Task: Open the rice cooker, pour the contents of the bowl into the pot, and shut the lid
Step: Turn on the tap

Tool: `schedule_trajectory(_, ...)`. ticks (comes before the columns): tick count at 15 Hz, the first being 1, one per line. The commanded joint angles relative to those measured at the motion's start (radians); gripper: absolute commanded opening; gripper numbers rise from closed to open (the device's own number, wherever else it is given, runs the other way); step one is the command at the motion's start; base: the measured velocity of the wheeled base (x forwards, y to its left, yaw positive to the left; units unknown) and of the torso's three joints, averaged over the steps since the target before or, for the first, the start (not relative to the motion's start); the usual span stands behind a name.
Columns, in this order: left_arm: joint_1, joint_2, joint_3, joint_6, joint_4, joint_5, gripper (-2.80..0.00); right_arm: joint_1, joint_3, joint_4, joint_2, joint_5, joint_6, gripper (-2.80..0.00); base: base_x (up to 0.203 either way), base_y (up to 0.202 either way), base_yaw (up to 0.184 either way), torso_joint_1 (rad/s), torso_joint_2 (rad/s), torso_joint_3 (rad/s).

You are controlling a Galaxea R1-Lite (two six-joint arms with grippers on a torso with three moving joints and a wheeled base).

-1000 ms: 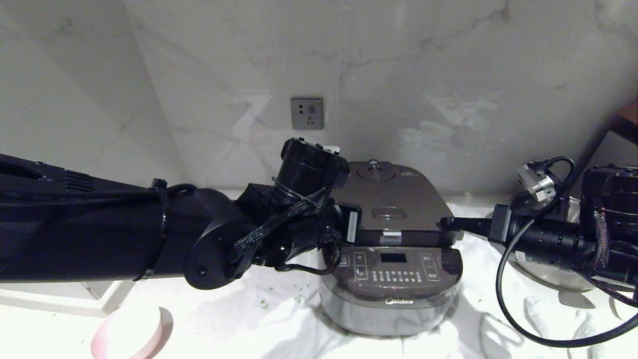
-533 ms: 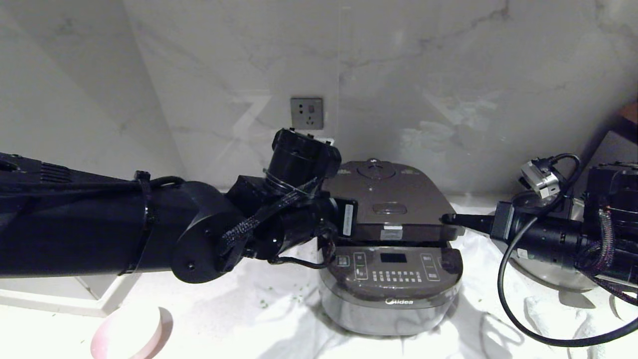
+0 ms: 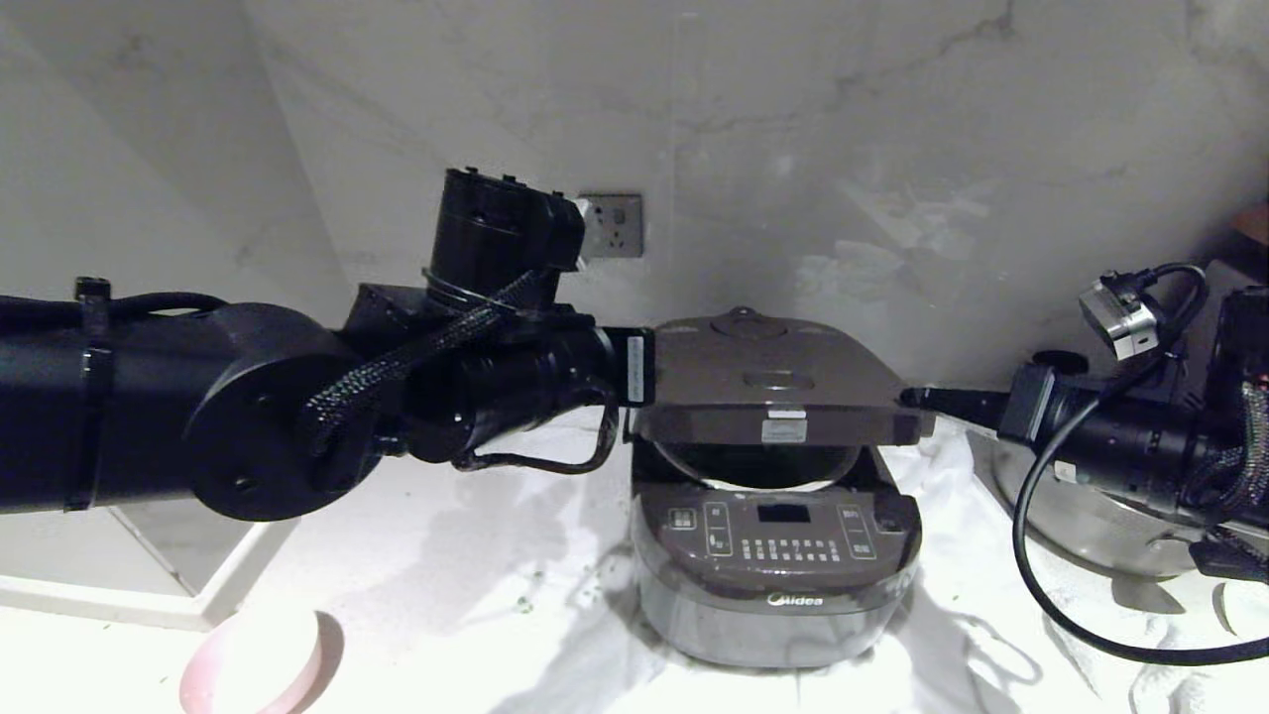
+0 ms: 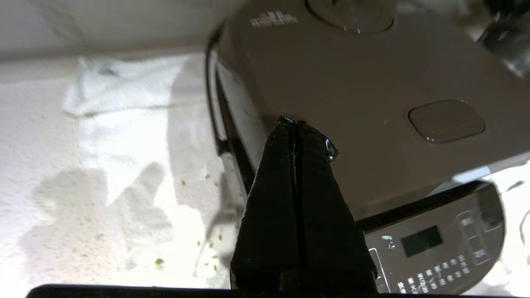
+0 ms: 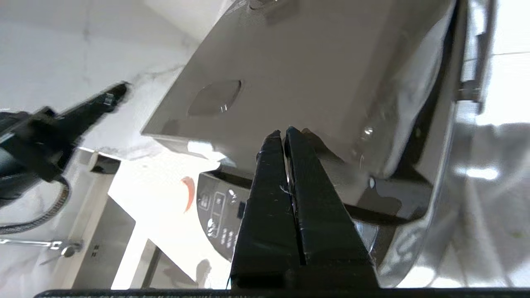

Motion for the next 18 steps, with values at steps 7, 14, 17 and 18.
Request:
schedule_trajectory(7,0.088,-0.311,0.154,0.017,-0.004,0.001,-2.8,-0.002,-0.057,0.121,-0.215,-0.217,-0.159,-2.8,0.0,0.0,0.0,0.0,0.0,0.0)
schedule_trajectory(14,0.307,-0.754,0.358,0.105,0.084,-0.008,-2.8,-0.012,0.038,0.168,-0.329,-0.242,-0.258,-2.8,0.0,0.0,0.0,0.0,0.0,0.0)
schedule_trajectory(17,0.319,-0.901,0.36,0.115,0.226,-0.022,-2.8,-0.011,0.029,0.302,-0.426,-0.24,-0.263,-2.8,0.0,0.0,0.0,0.0,0.0,0.0)
schedule_trajectory(18,0.32,-0.957,0.365,0.115,0.266,-0.047,-2.8,-0.01,0.02,0.335,-0.466,-0.24,-0.263,-2.8,0.0,0.0,0.0,0.0,0.0,0.0)
